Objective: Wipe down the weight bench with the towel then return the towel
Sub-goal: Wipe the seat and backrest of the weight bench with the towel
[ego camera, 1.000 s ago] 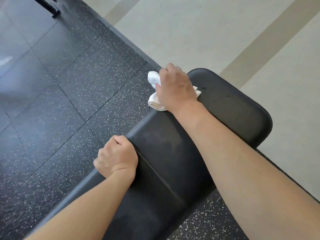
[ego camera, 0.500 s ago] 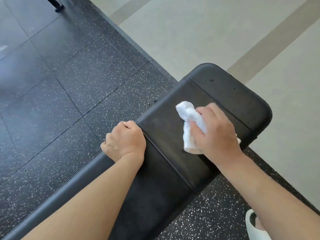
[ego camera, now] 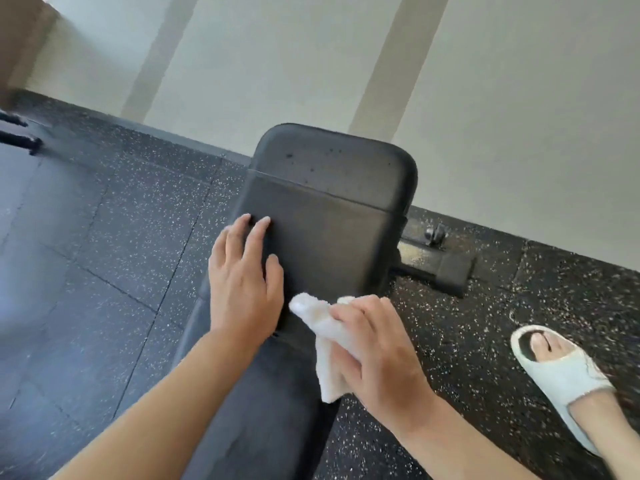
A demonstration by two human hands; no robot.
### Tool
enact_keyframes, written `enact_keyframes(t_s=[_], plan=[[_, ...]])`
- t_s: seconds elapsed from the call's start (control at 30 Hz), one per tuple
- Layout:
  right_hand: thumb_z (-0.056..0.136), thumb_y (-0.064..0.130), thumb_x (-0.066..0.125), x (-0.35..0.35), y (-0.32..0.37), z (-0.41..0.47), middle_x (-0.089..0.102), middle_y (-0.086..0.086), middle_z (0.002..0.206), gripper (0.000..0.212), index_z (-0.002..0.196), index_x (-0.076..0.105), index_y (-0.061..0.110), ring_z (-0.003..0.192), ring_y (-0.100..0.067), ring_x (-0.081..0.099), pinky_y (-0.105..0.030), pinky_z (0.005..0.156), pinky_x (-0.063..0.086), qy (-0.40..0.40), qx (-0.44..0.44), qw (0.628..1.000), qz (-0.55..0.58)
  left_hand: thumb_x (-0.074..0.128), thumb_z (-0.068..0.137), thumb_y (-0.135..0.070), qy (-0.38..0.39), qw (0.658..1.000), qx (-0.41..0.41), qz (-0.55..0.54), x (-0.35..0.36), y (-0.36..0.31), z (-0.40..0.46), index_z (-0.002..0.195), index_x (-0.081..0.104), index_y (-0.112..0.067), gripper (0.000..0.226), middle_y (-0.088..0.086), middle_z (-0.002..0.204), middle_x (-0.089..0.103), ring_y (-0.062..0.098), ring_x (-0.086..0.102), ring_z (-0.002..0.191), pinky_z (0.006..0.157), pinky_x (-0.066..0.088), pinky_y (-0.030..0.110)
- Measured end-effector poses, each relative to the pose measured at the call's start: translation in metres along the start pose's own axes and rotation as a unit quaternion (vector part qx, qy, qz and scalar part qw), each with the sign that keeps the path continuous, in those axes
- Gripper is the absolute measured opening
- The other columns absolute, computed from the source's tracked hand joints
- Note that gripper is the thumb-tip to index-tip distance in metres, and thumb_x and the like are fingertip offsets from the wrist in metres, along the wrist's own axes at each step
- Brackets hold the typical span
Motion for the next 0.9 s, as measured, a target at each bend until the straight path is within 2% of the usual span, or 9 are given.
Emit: enact_keyframes(t_s=[0.07, 0.13, 0.27, 0.37, 0.47, 0.6, 0.7, 0.8, 0.9], plan=[[0.099, 0.018, 0.054, -0.004, -0.01, -0.017, 0.054, -0.001, 0.114, 0.025, 0.123, 0.057, 0.017, 0.099, -0.024, 0.053, -0.043, 0.088, 0.049, -0.026, 0.074, 0.996, 0.053, 0.041, 0.094, -0.024, -0.032, 0.999, -0.02, 0.016, 0.011, -0.016, 0.005, 0.153, 0.044, -0.017, 0.06, 0.012, 0.159, 0.037, 0.042, 0.032, 0.146, 0.121, 0.025, 0.058], [0.097, 0.021, 0.054, -0.001, -0.016, -0.006, 0.05, -0.001, 0.112, 0.026, 0.123, 0.052, 0.018, 0.101, -0.02, 0.05, -0.041, 0.086, 0.048, -0.075, 0.13, 0.984, 0.093, 0.041, 0.092, -0.024, -0.05, 0.998, -0.029, 0.009, 0.016, -0.018, 0.004, 0.153, 0.045, -0.019, 0.061, 0.012, 0.158, 0.038, 0.043, 0.034, 0.145, 0.12, 0.026, 0.059], [0.092, 0.016, 0.057, -0.013, -0.042, 0.076, 0.048, -0.007, 0.108, 0.025, 0.114, 0.056, 0.004, 0.096, -0.026, 0.048, -0.04, 0.085, 0.047, -0.214, 0.195, 0.954, 0.083, 0.04, 0.091, -0.024, -0.061, 0.998, -0.026, 0.003, 0.014, -0.015, 0.004, 0.152, 0.046, -0.02, 0.061, 0.011, 0.156, 0.04, 0.041, 0.037, 0.141, 0.118, 0.028, 0.059], [0.088, 0.007, 0.062, -0.034, -0.071, 0.125, 0.052, -0.011, 0.106, 0.022, 0.109, 0.059, 0.0, 0.095, -0.027, 0.051, -0.038, 0.083, 0.047, -0.271, 0.238, 0.931, 0.066, 0.038, 0.091, -0.023, -0.059, 0.998, -0.023, 0.011, 0.016, -0.017, 0.005, 0.152, 0.045, -0.018, 0.062, 0.012, 0.155, 0.04, 0.042, 0.037, 0.139, 0.119, 0.028, 0.057], [0.089, 0.002, 0.066, -0.032, -0.069, 0.108, 0.05, -0.009, 0.107, 0.024, 0.112, 0.057, 0.001, 0.095, -0.024, 0.051, -0.038, 0.084, 0.048, -0.264, 0.241, 0.93, 0.083, 0.038, 0.091, -0.022, -0.054, 0.998, -0.022, 0.011, 0.015, -0.018, 0.004, 0.153, 0.045, -0.017, 0.062, 0.013, 0.156, 0.039, 0.043, 0.037, 0.139, 0.119, 0.027, 0.057], [0.099, 0.023, 0.059, 0.0, -0.026, 0.023, 0.044, 0.0, 0.111, 0.027, 0.121, 0.052, 0.01, 0.098, -0.023, 0.053, -0.041, 0.084, 0.049, -0.221, 0.274, 0.923, 0.154, 0.039, 0.09, -0.021, -0.054, 0.998, -0.027, 0.003, 0.013, -0.021, 0.004, 0.152, 0.046, -0.015, 0.062, 0.014, 0.156, 0.04, 0.044, 0.037, 0.14, 0.119, 0.027, 0.059], [0.098, 0.028, 0.059, 0.024, 0.006, -0.022, 0.048, 0.001, 0.114, 0.028, 0.123, 0.053, 0.015, 0.105, -0.019, 0.053, -0.042, 0.084, 0.05, -0.192, 0.291, 0.922, 0.168, 0.039, 0.089, -0.023, -0.057, 0.998, -0.028, 0.004, 0.012, -0.02, 0.006, 0.151, 0.047, -0.015, 0.063, 0.013, 0.155, 0.041, 0.044, 0.037, 0.14, 0.119, 0.027, 0.059], [0.098, 0.029, 0.057, 0.026, 0.007, -0.022, 0.049, 0.002, 0.11, 0.024, 0.119, 0.052, 0.02, 0.105, -0.012, 0.05, -0.035, 0.083, 0.05, -0.19, 0.277, 0.928, 0.16, 0.039, 0.089, -0.024, -0.059, 0.998, -0.032, 0.002, 0.013, -0.021, 0.006, 0.151, 0.048, -0.015, 0.063, 0.014, 0.155, 0.041, 0.043, 0.036, 0.142, 0.12, 0.027, 0.059], [0.096, 0.026, 0.053, 0.014, -0.011, 0.006, 0.043, 0.002, 0.106, 0.023, 0.118, 0.049, 0.018, 0.096, -0.02, 0.05, -0.036, 0.081, 0.048, -0.205, 0.251, 0.934, 0.152, 0.039, 0.088, -0.024, -0.06, 0.998, -0.031, 0.003, 0.013, -0.019, 0.006, 0.151, 0.048, -0.015, 0.064, 0.013, 0.155, 0.041, 0.043, 0.036, 0.142, 0.12, 0.026, 0.058]])
Point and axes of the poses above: each hand's wrist, its own z-axis towards the middle knuckle, its own x-axis out of the palm, y = z × x, the point moved 4 cm from there along z, towards the middle knuckle
